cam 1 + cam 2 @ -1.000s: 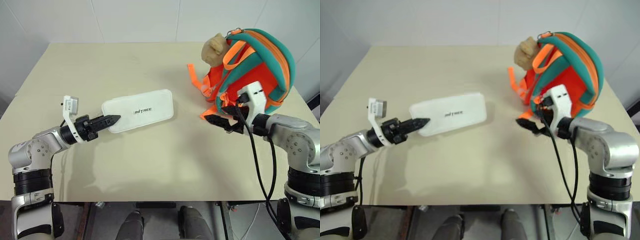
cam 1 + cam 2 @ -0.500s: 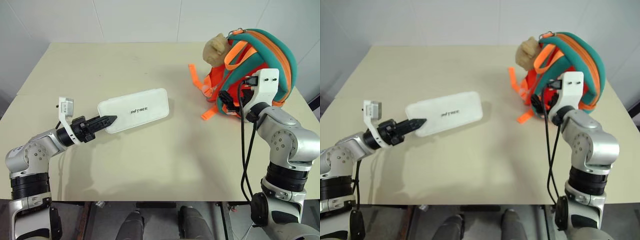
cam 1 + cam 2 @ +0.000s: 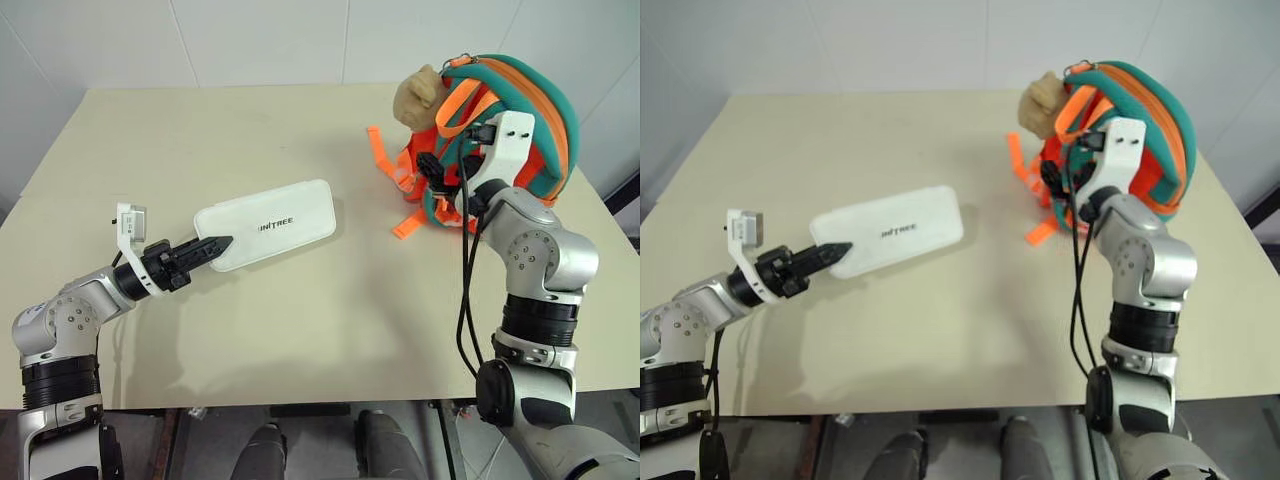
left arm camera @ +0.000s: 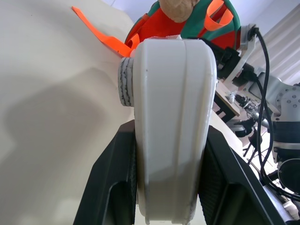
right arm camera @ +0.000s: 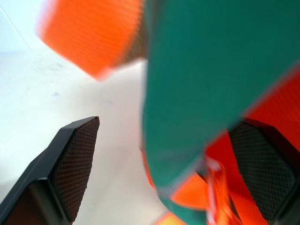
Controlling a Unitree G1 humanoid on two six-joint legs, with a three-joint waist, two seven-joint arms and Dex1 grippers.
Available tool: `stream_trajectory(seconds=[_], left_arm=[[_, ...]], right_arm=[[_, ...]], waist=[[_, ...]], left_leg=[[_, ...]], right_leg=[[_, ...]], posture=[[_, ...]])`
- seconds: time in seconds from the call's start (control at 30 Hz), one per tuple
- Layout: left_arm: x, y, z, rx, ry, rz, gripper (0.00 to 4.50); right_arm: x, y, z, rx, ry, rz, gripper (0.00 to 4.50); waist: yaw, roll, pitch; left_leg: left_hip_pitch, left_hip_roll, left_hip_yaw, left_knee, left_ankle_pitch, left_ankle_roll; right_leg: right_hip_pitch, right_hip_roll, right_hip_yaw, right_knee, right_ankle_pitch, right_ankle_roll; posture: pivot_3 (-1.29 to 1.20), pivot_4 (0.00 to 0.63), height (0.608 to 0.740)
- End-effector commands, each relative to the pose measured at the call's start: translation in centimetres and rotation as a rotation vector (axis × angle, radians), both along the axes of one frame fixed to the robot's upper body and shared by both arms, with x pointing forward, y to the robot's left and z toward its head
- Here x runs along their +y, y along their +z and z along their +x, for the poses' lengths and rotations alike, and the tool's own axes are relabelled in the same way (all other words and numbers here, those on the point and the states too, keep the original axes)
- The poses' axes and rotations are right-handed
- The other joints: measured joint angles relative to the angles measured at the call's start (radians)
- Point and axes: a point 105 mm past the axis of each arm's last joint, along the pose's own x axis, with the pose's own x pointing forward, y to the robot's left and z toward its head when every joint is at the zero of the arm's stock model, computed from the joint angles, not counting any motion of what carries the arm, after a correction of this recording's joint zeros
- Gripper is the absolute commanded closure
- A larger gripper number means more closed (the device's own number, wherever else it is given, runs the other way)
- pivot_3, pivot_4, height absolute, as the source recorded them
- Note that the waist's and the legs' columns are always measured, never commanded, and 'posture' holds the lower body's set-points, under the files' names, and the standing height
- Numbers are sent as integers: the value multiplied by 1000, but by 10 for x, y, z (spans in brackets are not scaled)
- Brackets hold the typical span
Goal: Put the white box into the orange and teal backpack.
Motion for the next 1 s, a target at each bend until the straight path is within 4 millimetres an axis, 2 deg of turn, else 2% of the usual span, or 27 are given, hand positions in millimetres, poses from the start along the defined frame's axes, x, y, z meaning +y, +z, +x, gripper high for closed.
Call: stream_trajectory(seconds=[0.03,0.17,0.27,0.37,0.5,0.63,0.8,1.0], left_arm=[[0,16,-5,-79,-11,-11,3172],[1,15,-5,-78,-11,-9,3172],[1,15,-6,-78,-14,-2,3173],[4,15,-10,-72,-20,14,3173],[10,14,-15,-68,-23,43,3173],[17,15,-20,-71,-35,68,3173],[30,16,-21,-68,-10,101,3173],[44,21,-21,-79,31,120,3173]], right_arm=[[8,10,8,-67,1,9,0],[14,11,20,-88,-18,38,0],[22,10,25,-97,-12,38,628],[32,11,25,-112,33,37,1677],[36,10,23,-118,56,30,3094],[40,9,23,-123,87,24,4224],[53,11,16,-141,205,44,4296],[81,20,-10,-174,501,98,4296]], waist=[[-2,0,0],[-5,0,0],[-5,0,0],[-8,0,0],[-13,0,0],[-18,0,0],[-29,0,0],[-31,1,0]], left_leg=[[0,0,0,0,0,0],[0,0,0,0,0,0],[0,0,0,0,0,0],[0,0,0,0,0,-1],[0,0,1,-1,0,-1],[0,0,1,-1,0,-1],[0,0,1,-1,0,-1],[0,1,1,-1,0,0]], right_leg=[[0,0,0,0,0,0],[-1,0,1,0,0,0],[-1,0,1,1,0,0],[-1,0,1,2,0,0],[-1,0,1,2,0,0],[-1,0,1,2,0,0],[-1,0,1,2,0,0],[-1,1,1,3,0,0]], posture=[[0,150,740],[0,150,740],[0,150,740],[0,150,740],[0,150,740],[0,150,740],[0,150,740],[0,150,740]])
